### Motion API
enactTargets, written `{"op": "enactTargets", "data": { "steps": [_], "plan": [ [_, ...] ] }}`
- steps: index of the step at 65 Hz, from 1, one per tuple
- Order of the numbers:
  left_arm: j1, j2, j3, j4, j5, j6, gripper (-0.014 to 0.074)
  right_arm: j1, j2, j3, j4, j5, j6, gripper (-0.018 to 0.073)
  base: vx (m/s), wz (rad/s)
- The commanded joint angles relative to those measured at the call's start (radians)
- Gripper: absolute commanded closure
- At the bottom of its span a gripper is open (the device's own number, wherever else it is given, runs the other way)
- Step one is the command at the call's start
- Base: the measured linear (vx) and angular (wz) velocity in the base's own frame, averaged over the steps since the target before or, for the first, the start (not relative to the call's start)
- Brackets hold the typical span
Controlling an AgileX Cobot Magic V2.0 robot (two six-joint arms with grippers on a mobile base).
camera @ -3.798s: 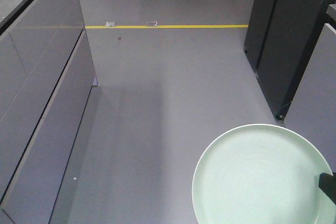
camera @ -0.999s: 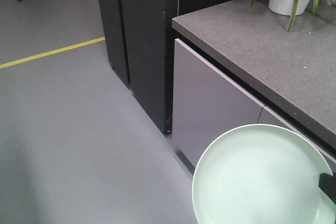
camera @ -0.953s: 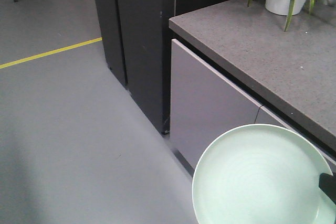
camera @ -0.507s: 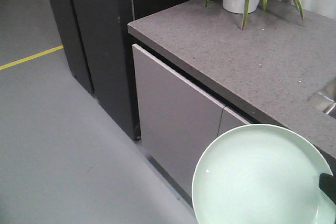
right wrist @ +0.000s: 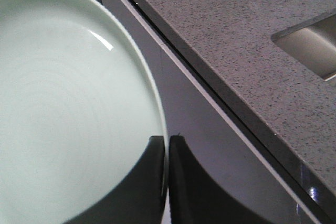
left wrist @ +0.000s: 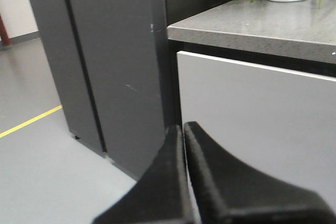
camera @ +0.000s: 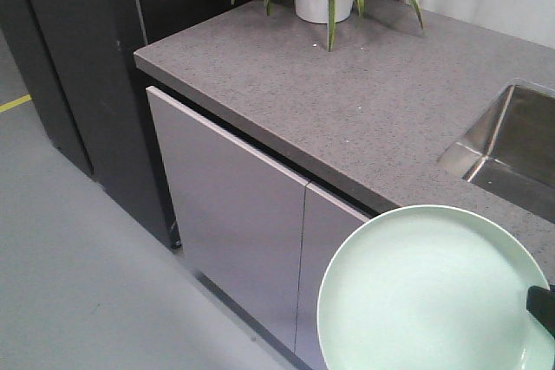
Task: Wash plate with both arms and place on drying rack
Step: 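Drive up to the stainless steel sink with the plate held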
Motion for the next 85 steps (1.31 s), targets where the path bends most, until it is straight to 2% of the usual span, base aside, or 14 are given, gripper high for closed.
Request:
{"op": "enactTargets", "data": {
  "steps": [1, 85],
  "plan": [
    [0.001, -0.014, -0.021, -0.002, -0.07, -0.007, 0.0603, -0.007, 0.004, -0.027, 0.035, -0.061, -0.008, 0.0561, 0.07, -0.26],
    [0.001, -0.014, -0.021, -0.002, -0.07, -0.007, 0.0603, -0.007, 0.004, -0.027, 0.035, -0.06, -0.008, 0.0561, 0.07, -0.3]
  ]
}}
